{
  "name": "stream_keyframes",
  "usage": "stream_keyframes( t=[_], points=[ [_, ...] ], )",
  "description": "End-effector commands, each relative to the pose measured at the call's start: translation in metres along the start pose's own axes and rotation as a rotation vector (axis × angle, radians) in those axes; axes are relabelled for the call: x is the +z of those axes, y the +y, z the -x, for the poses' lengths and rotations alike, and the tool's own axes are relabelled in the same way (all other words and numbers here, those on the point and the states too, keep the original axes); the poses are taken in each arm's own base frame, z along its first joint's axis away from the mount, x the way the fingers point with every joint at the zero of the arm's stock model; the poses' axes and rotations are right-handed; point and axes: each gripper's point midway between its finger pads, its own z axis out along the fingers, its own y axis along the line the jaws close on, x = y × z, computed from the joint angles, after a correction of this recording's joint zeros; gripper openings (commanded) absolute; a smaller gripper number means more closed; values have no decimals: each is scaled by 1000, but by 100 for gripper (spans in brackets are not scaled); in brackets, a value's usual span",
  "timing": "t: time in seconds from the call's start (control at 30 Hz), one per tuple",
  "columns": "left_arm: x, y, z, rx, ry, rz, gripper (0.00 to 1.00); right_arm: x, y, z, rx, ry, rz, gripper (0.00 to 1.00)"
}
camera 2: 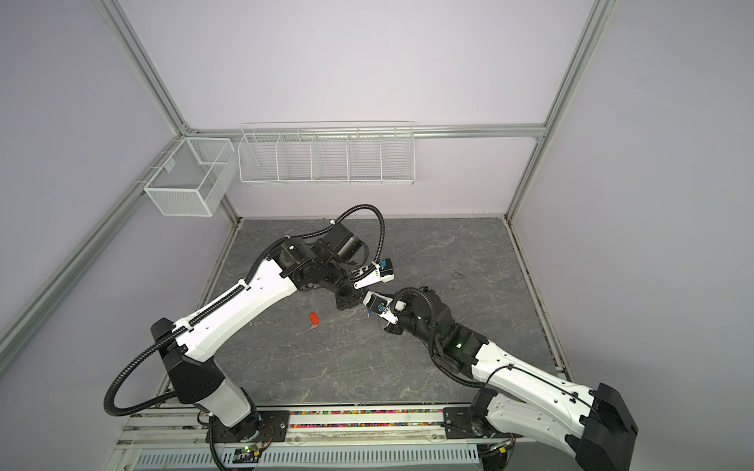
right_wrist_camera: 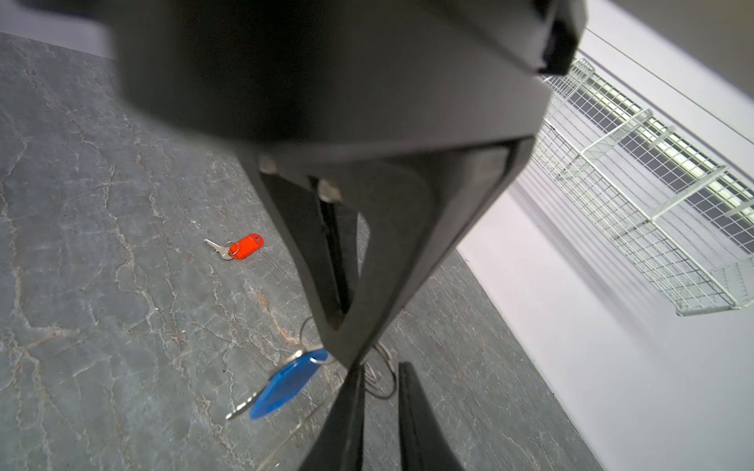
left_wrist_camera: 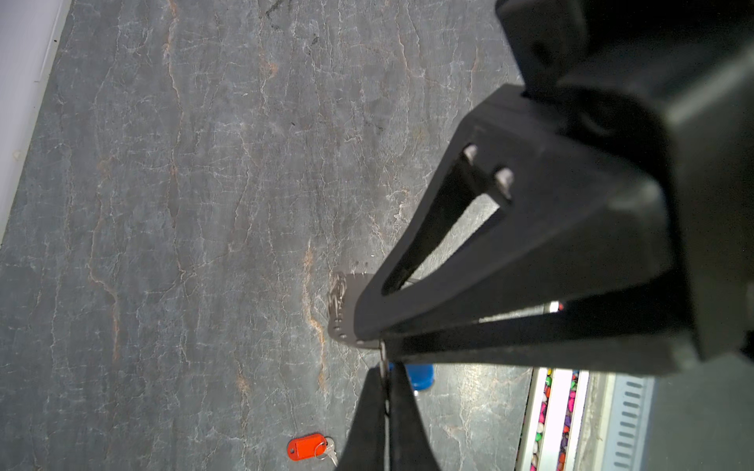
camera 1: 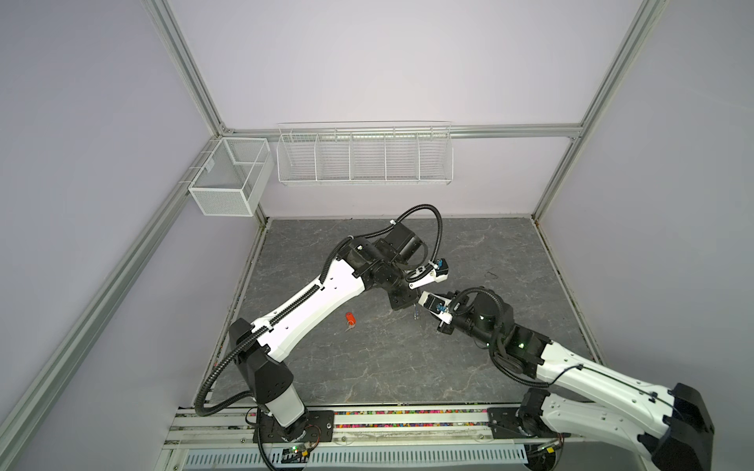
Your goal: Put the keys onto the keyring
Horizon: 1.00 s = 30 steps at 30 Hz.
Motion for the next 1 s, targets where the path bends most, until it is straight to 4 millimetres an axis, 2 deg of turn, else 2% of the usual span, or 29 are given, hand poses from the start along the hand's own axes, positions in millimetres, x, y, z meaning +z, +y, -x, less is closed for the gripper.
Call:
stream_keyframes(
  t=[0.0, 0.07, 0.17, 0.43, 0.63, 0.97],
  points=[
    [0, -12, 0, 1, 24, -49, 0, 1, -16, 3, -1, -2, -102, 20],
    [1, -11, 0, 1, 26, -47, 0, -1, -21, 3, 8, -4, -136, 25],
    [2, -11, 3, 6, 21, -54, 0, 1, -20, -1, 7, 8, -137, 27],
    [6, -13, 12, 11, 0, -87, 0, 4, -23, 5, 23, -19, -164, 21],
    [8, -13, 19, 24, -12, -95, 0, 7, -18, 10, 31, -52, -139, 21],
    [12, -13, 23, 51, -20, -92, 0, 3, -21, 19, 71, -93, -148, 21]
  ],
)
